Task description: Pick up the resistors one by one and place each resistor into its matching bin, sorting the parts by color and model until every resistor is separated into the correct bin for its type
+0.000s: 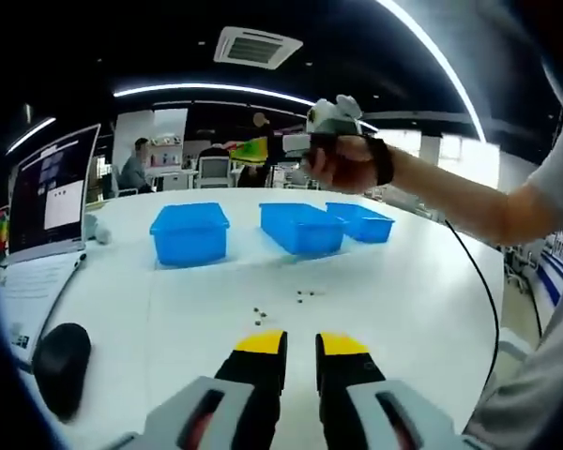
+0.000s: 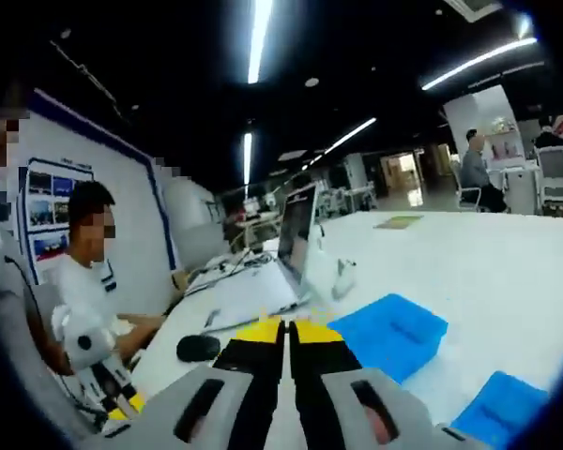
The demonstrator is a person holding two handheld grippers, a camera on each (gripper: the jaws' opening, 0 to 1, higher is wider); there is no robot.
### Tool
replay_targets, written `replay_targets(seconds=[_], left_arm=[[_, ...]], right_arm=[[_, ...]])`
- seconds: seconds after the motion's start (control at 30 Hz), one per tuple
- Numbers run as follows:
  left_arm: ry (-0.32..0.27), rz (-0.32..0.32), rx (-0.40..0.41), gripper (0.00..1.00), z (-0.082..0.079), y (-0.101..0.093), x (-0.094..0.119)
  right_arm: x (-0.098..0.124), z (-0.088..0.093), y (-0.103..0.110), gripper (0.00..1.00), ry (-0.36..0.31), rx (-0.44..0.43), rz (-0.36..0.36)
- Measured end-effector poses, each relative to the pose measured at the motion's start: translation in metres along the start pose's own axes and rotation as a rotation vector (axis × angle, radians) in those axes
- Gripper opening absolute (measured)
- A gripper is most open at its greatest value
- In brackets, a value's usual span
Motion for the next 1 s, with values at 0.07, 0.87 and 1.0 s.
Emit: replay_targets(seconds=[0.07,0.87,1.0], left_arm=[[0.011,-0.002,-0.004,0.15,0.000,0.000,0.002],[-0.014,-0.014,0.030,0.16,0.002,-0.006,0.013],[-0.014,-0.006,0.050,0.16,0.004,-0.008,0.010]], right_arm=[[-0.016,0.004,-0.011,0.06,-0.022,-0.033,0.034],[-0.001,0.036,-0.026,0.33,0.203,0.218,0.057],[0.007,0.034,-0.015,0.33,0.253,0.280,0.009]])
Point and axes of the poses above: the point that each gripper's makers call its tool centre point, and the gripper's own axes: x roughly backward along the fingers, y roughly to its left, z roughly out of its underside, the point moved 2 cm from there along x, roughly backward along the fingers, and after that the axes turned 13 degrees about -y, right-handed, at the moved point
